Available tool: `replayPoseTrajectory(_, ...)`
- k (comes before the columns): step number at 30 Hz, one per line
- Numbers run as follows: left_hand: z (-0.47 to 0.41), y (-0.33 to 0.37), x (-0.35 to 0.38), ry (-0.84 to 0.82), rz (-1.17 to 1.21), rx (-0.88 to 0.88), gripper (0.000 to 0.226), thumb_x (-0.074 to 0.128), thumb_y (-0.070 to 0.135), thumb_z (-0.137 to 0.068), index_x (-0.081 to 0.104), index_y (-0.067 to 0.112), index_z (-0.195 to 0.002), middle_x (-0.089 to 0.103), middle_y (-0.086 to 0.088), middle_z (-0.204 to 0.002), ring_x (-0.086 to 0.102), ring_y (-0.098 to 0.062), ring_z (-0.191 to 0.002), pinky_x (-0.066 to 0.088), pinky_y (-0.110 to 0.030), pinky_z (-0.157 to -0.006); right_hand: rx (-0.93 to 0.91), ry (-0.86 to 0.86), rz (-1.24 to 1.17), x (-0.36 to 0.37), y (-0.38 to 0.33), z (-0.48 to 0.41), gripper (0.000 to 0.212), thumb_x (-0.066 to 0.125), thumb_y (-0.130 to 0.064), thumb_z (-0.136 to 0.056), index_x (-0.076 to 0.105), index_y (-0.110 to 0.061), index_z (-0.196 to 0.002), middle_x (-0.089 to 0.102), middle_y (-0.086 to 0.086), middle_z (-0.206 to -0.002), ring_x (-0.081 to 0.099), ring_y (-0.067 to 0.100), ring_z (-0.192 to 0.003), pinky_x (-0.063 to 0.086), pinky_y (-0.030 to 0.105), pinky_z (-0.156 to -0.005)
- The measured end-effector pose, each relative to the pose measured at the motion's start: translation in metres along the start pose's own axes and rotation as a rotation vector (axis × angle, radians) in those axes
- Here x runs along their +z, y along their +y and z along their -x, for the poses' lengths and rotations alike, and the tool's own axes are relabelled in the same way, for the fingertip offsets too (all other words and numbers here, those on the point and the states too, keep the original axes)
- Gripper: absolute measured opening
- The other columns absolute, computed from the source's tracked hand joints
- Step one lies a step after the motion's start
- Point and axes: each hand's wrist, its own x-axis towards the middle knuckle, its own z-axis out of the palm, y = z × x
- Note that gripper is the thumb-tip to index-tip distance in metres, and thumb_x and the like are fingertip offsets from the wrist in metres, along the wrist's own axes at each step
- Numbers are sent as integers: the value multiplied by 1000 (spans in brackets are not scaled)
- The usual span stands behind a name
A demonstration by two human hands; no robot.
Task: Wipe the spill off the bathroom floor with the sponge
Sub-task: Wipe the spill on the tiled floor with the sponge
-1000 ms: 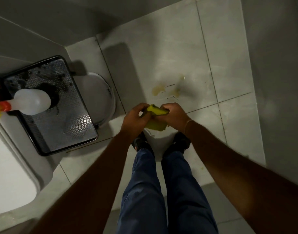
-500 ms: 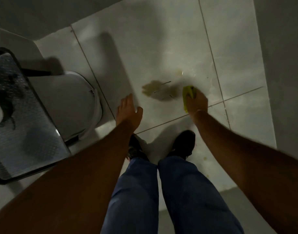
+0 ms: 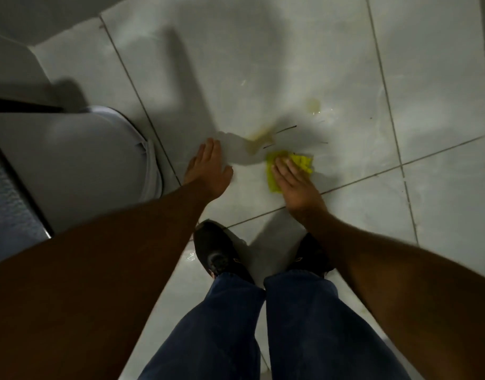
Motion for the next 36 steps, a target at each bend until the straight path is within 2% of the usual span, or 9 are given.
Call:
replayPoseTrajectory(2, 0, -1, -3, -22, 17, -16, 81, 40, 45, -106, -1, 13, -168, -8, -7, -176, 0, -27, -163, 9, -45, -132, -85, 23, 79, -6, 22, 19, 68, 43, 5, -93, 29, -12, -158, 26, 8, -167, 22, 32, -155, 31, 45, -123)
replayPoseTrajectory(7, -1, -2, 0, -60, 9, -33, 80, 41, 44, -107, 1, 13, -168, -10, -7, -176, 0, -27, -163, 10, -44, -132, 533, 154, -118, -37, 57, -9, 70, 46, -2, -95, 22, -9, -160, 16, 12, -169, 13, 37, -156, 16, 43, -129)
replayPoseTrajectory(9, -3, -1, 4, -64, 26, -46, 79, 42, 43, -107, 1, 11, -168, -9, -7, -176, 0, -26, -163, 11, -44, -132, 610, 144, -147, -39, 49, -34, 74, 46, -4, -93, 17, -9, -161, 11, 14, -170, 10, 39, -156, 8, 43, -130)
replayPoseTrajectory(15, -4, 10, 6, -71, 59, -59, 76, 41, 39, -107, 4, 12, -168, -7, -6, -177, 6, -26, -163, 14, -42, -131, -52, -93, -7, -4, -4, 11, 71, 34, 2, -91, 25, -16, -159, 18, 5, -169, 13, 31, -157, 24, 46, -126)
replayPoseTrajectory(18, -6, 13, 7, -68, 73, -58, 76, 42, 38, -106, 5, 14, -168, -5, -5, -177, 9, -27, -163, 15, -43, -131, -121, -55, 77, -11, 19, 23, 69, 36, 5, -90, 34, -13, -156, 29, 7, -165, 25, 34, -154, 33, 47, -121)
replayPoseTrajectory(23, -9, 7, 13, -34, 55, -68, 77, 43, 39, -105, 7, 12, -167, -2, -8, -177, 9, -28, -163, 17, -45, -131, 403, 81, -58, -44, 70, 0, 75, 46, 6, -90, 26, -14, -159, 18, 8, -170, 14, 35, -157, 19, 41, -128)
replayPoseTrajectory(27, -7, 7, 20, -16, 48, -76, 74, 43, 36, -105, 10, 14, -167, 1, -9, -176, 14, -31, -161, 21, -45, -130, 531, 109, -103, -41, 45, -27, 79, 47, 6, -85, 25, -10, -159, 14, 14, -169, 12, 40, -156, 8, 44, -128)
replayPoseTrajectory(33, -2, 14, 18, -48, 28, -34, 68, 39, 32, -107, 11, 20, -168, 0, -5, -177, 13, -29, -161, 19, -44, -129, -118, -160, -68, 6, -29, -3, 61, 31, -3, -97, 34, -13, -156, 26, 9, -167, 18, 37, -155, 22, 51, -126)
replayPoseTrajectory(36, -6, 11, 14, -35, 26, -50, 70, 41, 34, -106, 10, 21, -168, -2, -4, -177, 13, -29, -161, 20, -44, -129, -268, -174, 43, -2, -7, -6, 64, 16, -12, -95, 36, -16, -156, 31, 6, -165, 26, 36, -153, 27, 49, -125)
